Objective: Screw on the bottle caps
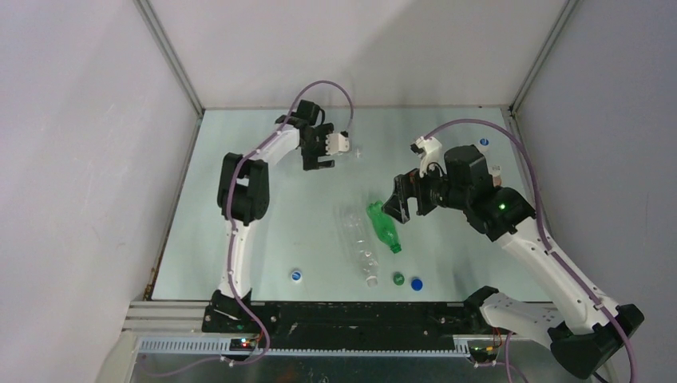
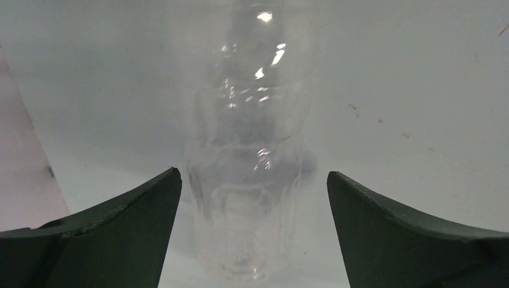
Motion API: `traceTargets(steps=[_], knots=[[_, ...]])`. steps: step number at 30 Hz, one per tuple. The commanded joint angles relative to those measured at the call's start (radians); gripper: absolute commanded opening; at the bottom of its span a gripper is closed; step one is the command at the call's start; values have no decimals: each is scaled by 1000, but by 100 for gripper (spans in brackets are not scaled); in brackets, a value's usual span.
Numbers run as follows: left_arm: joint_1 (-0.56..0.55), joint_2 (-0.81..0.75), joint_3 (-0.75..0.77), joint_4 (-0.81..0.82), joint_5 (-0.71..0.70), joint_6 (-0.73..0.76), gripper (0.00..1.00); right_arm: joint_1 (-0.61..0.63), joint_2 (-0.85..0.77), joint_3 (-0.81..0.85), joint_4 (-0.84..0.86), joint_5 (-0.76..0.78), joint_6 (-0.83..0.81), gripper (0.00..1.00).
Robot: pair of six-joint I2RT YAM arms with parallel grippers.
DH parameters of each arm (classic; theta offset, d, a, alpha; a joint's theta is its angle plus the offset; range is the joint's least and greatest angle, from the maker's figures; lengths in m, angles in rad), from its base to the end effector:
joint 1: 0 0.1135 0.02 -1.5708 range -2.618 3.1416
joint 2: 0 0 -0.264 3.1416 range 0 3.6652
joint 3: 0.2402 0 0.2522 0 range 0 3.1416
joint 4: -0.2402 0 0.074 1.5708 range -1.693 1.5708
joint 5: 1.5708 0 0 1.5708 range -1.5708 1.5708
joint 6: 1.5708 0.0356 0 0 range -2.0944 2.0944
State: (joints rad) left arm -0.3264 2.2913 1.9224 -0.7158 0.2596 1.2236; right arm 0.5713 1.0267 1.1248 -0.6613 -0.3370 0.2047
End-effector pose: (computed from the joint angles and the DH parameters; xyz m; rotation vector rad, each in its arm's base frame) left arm 0.4659 -0.1674 0.1837 1.8753 1.7947 -0.0262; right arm 0.1722 0.1247 0.3656 -0.6037 2.1250 0.8051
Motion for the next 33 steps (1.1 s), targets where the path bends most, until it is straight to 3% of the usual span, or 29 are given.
traceTargets(steps=[1, 7, 10, 12, 20, 26, 33], knots=[[-20, 29, 50, -56, -9, 25, 96, -5, 13, -1, 15, -13, 12, 99], [-33, -8, 23, -106, 34, -5, 81, -5, 59, -13, 3, -16, 50, 99], [-34, -58, -31, -107, 58, -45, 58, -7, 83, -13, -9, 13, 109, 99], [-34, -99, -76, -110, 72, -102, 53, -17, 94, -14, -15, 18, 162, 100], [-42, -307, -342, -83, 92, -403, 53, -42, 35, -132, 67, -43, 245, 99], [-83, -469, -630, -43, 62, -509, 57, 4, 13, -164, 44, 15, 266, 99], [-100, -463, -663, -87, -23, -615, 75, 55, 32, -178, -5, 82, 295, 99]])
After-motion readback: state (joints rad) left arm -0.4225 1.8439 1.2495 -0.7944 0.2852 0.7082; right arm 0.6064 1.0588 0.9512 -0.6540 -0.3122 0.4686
